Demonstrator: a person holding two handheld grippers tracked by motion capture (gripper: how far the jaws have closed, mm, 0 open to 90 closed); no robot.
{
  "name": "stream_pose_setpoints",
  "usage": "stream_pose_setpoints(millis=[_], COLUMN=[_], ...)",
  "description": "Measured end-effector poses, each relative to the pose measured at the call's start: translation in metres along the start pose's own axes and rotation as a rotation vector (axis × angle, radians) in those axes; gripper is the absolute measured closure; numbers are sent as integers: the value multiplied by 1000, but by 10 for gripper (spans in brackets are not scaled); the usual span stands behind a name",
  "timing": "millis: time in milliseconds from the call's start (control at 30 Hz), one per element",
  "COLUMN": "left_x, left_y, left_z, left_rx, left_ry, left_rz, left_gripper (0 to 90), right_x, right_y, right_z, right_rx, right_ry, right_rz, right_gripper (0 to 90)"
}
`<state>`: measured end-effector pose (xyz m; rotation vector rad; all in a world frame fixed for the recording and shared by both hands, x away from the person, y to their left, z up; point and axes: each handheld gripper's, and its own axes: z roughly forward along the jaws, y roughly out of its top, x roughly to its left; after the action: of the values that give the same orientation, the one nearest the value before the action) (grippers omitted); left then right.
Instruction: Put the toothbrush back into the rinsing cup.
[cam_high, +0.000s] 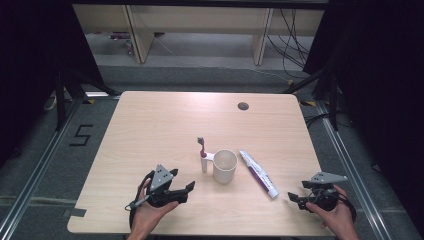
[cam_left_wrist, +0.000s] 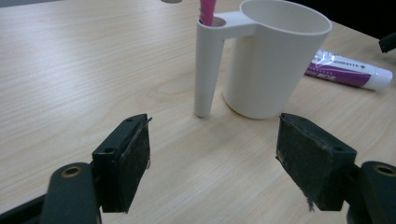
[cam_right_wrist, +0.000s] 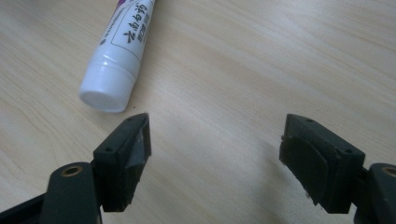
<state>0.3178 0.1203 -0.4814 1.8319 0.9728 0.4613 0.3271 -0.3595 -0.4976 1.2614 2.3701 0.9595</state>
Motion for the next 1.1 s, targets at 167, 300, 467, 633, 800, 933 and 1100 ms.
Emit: stream_pose_setpoints(millis=[167,300,467,633,800,933,1100], left_x=[-5,-8,-11,-14,-18,-21,-25], left_y=[-4,-8,-13,-19,-22,-24,-26], left_z=[-1,-2,-3,-5,-8,-8,-10], left_rx=[18,31,58,82,100,115,131], left_ry=[-19,-21,-31,-37,-47,-44,-51], left_rz=[15,36,40,41,56,67,95], left_gripper=[244,231,191,175,175,175,175], right_x=[0,0,0,2,-1,0,1], right_y=[0,0,0,-2,-1,-2,-4], right_z=[0,0,-1,-2,-3,-6,-6], right_rx=[0,-3,-3,-4,-2,13,1], right_ry=[2,3,-2,-7,6,-8,-6], right_rz=[-2,-2,6,9,2,-2,16], right_gripper=[251,251,251,251,251,251,251])
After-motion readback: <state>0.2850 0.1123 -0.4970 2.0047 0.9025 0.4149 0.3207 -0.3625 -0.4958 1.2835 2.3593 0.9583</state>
